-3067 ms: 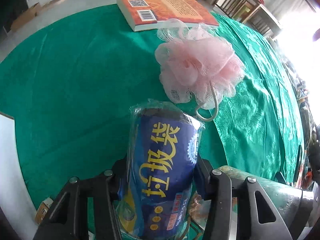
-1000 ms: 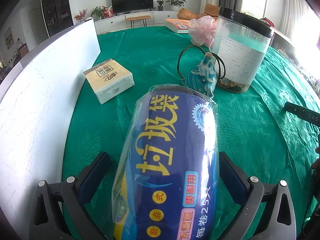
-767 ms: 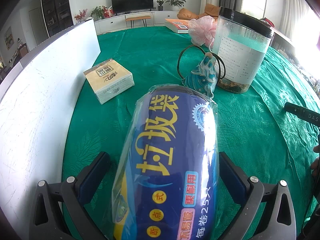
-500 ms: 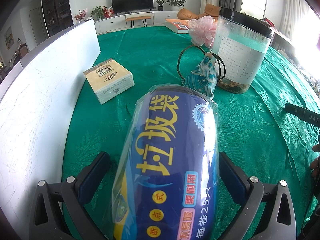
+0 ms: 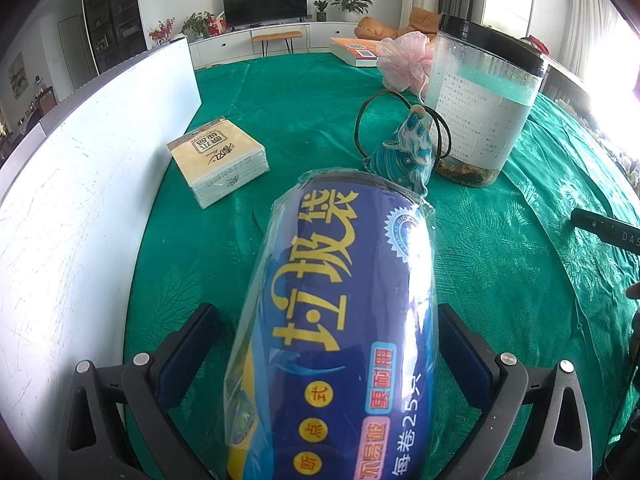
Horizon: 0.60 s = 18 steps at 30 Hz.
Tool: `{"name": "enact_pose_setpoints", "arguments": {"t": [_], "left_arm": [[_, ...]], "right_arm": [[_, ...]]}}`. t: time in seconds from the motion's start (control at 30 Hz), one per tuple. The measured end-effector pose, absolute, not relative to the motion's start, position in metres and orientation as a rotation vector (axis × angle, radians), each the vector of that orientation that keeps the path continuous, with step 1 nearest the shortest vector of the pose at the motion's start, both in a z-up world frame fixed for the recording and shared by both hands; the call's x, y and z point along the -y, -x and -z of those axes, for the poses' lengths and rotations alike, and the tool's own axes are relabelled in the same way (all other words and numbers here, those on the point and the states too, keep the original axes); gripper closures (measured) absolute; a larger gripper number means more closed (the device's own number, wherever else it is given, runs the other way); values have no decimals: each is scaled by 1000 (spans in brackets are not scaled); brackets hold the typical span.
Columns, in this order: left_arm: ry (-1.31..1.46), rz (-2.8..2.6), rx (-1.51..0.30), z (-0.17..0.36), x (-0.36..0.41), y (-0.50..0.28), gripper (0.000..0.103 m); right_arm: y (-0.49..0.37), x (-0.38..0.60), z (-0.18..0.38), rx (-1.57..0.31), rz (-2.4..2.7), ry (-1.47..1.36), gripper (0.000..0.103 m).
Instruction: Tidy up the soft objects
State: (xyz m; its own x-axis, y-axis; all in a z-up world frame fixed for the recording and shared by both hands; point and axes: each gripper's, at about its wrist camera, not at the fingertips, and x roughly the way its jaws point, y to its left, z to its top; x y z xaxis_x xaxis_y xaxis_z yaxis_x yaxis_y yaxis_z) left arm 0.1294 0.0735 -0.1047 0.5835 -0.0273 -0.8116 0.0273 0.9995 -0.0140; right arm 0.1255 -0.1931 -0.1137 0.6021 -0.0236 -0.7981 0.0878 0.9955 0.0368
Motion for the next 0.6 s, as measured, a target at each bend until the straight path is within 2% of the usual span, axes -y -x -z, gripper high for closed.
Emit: {"name": "enact_pose_setpoints", "arguments": {"t": [0.1,0.23,0.4,0.5,0.6], "left_arm": [[0,32,-947,105,-74,-130,0],[0,32,-947,105,-74,-129,0],[0,31,-947,105,-74,-129,0],[0,32,-947,105,-74,-129,0],[0,32,-947,105,-74,-129,0]], "right_arm": [[-137,206,104,-920,-31,-82,7],[-183,235,58,-857,-104,-176,7],[-268,203,14,-888,-348,-214,7],[-308,165,11,-924,-447,-197,7],[-341,130,32,-1011,-508,-217,7]]}}
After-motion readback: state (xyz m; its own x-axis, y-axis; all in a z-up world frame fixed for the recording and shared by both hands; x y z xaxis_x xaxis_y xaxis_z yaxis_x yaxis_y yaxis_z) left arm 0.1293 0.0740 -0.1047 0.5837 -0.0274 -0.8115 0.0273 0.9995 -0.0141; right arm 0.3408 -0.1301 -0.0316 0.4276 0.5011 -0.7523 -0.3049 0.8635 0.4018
